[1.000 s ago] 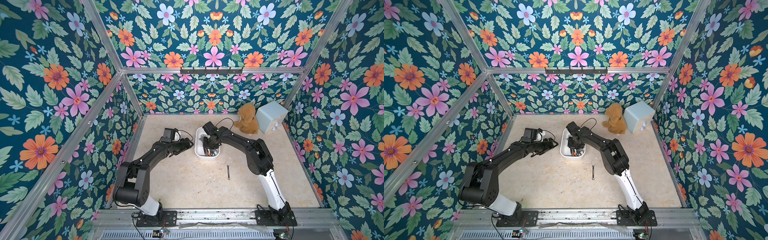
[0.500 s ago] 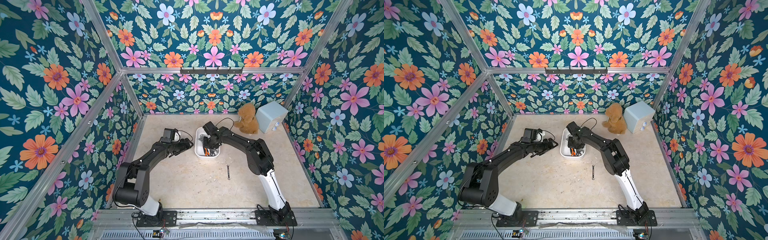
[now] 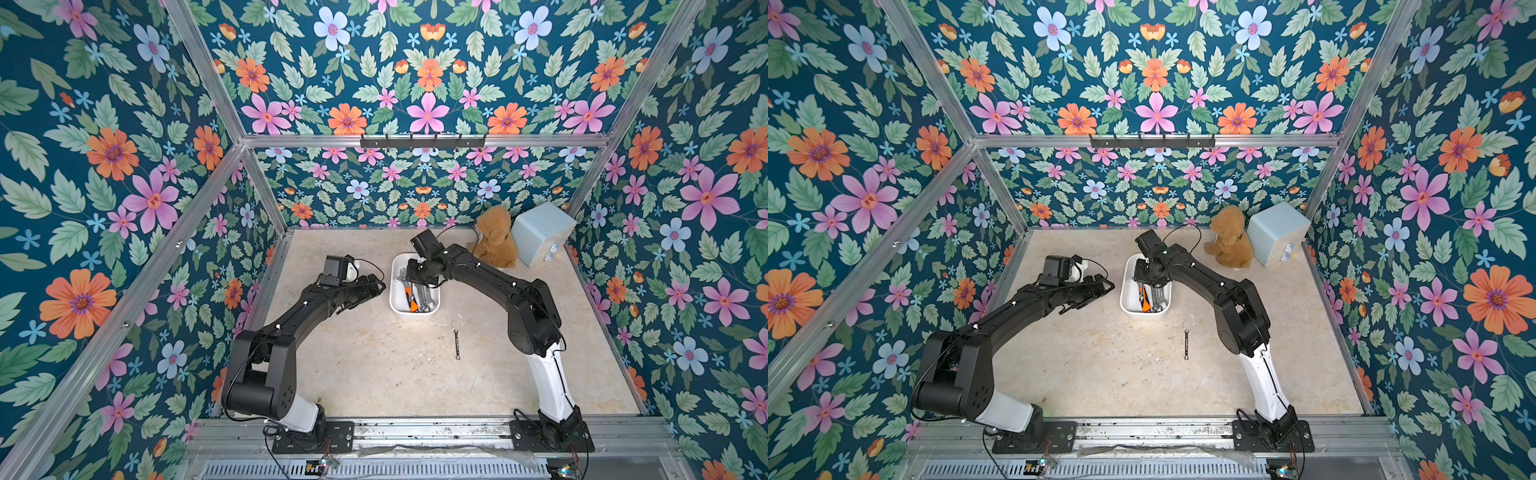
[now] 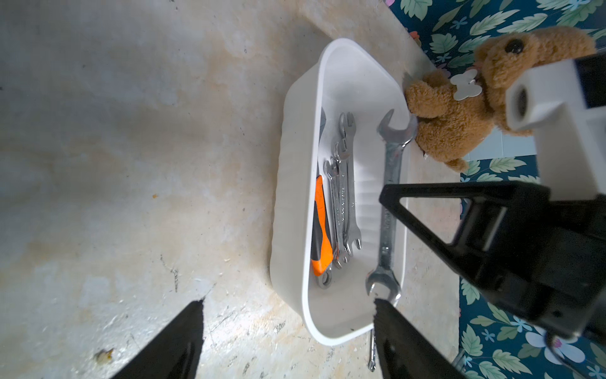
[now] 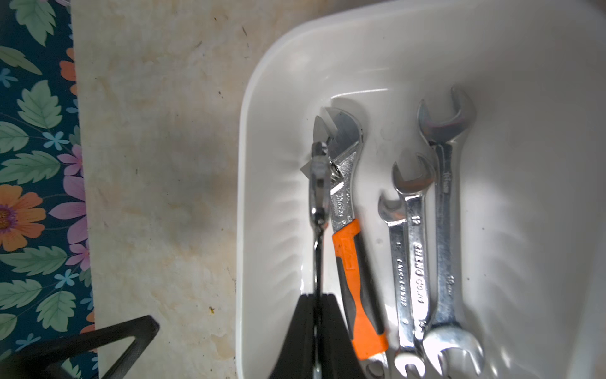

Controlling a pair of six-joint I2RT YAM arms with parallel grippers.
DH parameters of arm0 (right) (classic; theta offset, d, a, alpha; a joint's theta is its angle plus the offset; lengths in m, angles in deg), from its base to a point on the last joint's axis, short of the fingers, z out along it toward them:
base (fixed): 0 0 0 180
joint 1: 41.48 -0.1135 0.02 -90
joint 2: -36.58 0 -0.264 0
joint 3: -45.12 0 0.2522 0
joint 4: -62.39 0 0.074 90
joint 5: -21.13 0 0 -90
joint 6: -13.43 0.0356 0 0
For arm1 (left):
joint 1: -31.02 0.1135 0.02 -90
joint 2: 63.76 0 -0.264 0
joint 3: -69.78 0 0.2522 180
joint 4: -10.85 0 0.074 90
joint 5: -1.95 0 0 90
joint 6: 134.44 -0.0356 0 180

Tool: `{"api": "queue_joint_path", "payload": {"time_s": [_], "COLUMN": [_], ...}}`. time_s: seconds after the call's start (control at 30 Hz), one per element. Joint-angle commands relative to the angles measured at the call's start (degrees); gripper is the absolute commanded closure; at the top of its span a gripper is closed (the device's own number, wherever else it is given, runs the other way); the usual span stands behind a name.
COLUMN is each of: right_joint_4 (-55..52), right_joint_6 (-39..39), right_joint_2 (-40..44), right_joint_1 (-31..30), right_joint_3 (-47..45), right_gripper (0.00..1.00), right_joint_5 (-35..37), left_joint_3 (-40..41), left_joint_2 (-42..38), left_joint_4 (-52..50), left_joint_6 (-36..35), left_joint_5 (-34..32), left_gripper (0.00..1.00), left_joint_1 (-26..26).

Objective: Take out the wrench from the storage box
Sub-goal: Pick up the wrench from the storage box.

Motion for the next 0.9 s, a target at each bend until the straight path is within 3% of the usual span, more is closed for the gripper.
{"api": "queue_joint_path", "payload": {"time_s": [0.0,0.13,0.5,0.67,0.87], "right_joint_4": [0.29,1.78,6.18,8.97,13.51], "right_joint_6": [-1.51,-2.95,-3.78,-3.37,-2.16], "right_joint_2": [3.4,10.95,36.82,40.91,39.99], "right_joint_1": [0.01,0.47,2.85,4.02,4.42], "right_joint_3": [-1.12,-9.06,-44.49,-54.68,-60.98], "right_gripper": [1.0,1.0,1.0,1.0,1.0], "right_joint_5": [0.71,0.88,2.77,0.64,-1.56], "left_joint_3": [0.19,0.37,-1.37,-2.44,-3.15], "left_joint_2": [-0.65,-1.16,-0.84,0.35,1.37], "left_joint_4": [0.88,1.54,2.63,2.71,2.71], "left_joint_6": [-0.13,0.45,2.67,3.48,3.83], "left_joint_5": [-0.83,-0.77,-1.2,-1.72,-2.17], "left_gripper": [0.16,0.16,0.16,0.16,0.16], "left_joint_1": [-0.01,-0.15,-2.71,-3.87,-4.06]}}
